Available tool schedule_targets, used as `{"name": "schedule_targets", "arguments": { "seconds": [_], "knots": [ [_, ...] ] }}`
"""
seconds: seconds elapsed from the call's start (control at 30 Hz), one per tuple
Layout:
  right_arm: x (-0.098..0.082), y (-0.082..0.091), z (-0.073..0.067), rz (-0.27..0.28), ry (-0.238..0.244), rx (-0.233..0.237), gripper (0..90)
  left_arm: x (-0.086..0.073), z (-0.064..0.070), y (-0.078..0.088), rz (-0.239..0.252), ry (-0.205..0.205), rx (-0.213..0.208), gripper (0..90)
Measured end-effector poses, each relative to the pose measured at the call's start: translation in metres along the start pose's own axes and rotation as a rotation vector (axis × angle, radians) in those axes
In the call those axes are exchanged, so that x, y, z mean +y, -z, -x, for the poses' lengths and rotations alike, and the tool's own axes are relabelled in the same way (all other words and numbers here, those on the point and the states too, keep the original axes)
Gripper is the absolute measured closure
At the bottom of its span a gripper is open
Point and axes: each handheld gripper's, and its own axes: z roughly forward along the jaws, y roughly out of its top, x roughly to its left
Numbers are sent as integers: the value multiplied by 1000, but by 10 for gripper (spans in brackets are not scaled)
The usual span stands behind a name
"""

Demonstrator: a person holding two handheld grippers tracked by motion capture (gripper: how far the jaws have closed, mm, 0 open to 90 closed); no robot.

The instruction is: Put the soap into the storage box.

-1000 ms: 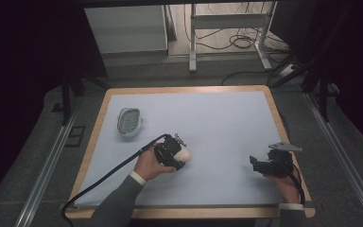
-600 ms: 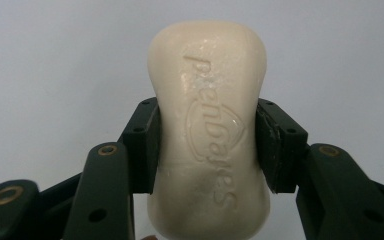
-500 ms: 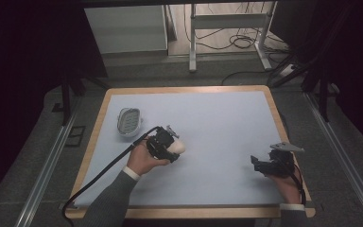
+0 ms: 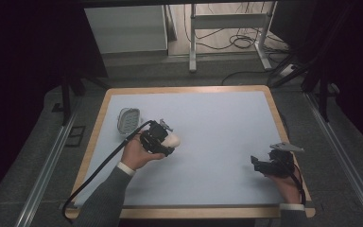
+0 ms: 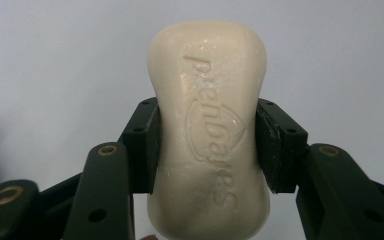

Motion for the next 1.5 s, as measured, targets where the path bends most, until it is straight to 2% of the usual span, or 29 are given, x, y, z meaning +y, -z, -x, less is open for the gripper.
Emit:
{"name": "schedule_targets", "arguments": {
  "seconds": [0.37, 0.6, 1.2, 1.5],
  "knots": [
    [-1, -1, 1, -4, -5, 2, 99, 0, -15, 13, 17, 32, 25, 497],
    [-1, -1, 1, -5, -5, 1, 99, 0, -27, 20, 10, 42, 42, 497],
    [-2, -2, 2, -10, -8, -8, 99, 0, -56, 29, 3, 90, 72, 497],
    [-2, -3, 3, -15, -9, -12, 99, 0, -66, 33, 4, 104, 83, 497]
  ]
}}
